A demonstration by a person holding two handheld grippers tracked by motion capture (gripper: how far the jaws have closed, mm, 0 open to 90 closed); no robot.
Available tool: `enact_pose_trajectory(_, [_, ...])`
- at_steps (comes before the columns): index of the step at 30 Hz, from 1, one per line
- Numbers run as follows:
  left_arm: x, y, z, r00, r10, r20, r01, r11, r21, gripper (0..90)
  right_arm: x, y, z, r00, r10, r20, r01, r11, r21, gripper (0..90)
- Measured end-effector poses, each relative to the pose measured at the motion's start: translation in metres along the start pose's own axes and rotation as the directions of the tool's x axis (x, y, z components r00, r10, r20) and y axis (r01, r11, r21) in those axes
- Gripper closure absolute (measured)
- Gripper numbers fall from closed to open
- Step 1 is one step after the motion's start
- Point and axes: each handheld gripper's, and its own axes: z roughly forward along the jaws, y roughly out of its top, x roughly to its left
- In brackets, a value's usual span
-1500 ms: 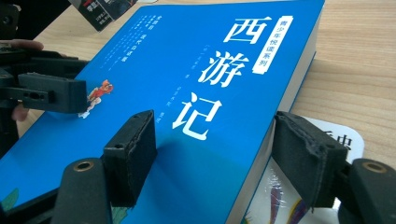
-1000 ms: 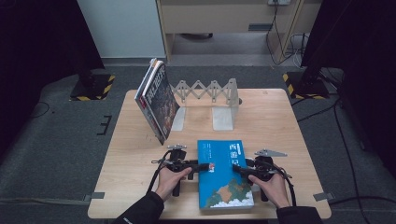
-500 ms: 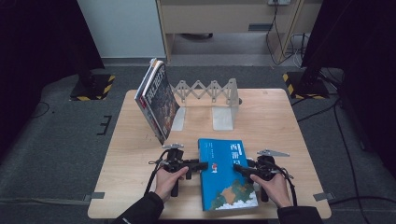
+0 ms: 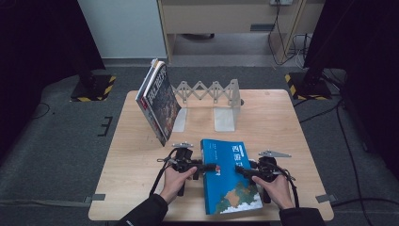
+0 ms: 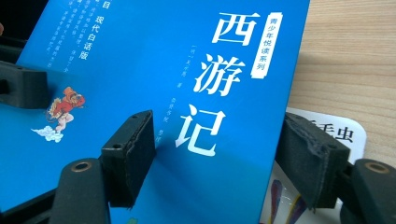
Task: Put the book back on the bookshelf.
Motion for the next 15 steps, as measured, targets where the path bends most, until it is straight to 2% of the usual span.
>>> enact_pose_trajectory(4, [0.003,0.000,0.009,0.9998,-0.017,0.004,0.017,0.9998,0.011,44.2,0.001,0.000,0.001,1.0000,-0.008,0.002,0.008,1.000,0.001,29.8])
enact_pose_trajectory(7, [0.006,0.002,0.013,0.9991,-0.034,0.025,0.034,0.9990,0.029,45.7,0.000,0.001,0.001,0.9999,-0.017,0.000,0.017,1.000,0.004,30.0])
enact_pose_trajectory(15, [0.009,0.002,0.013,0.9976,-0.057,0.040,0.056,0.9978,0.035,47.8,-0.003,0.004,0.002,0.9996,-0.025,-0.015,0.025,1.000,0.008,30.6])
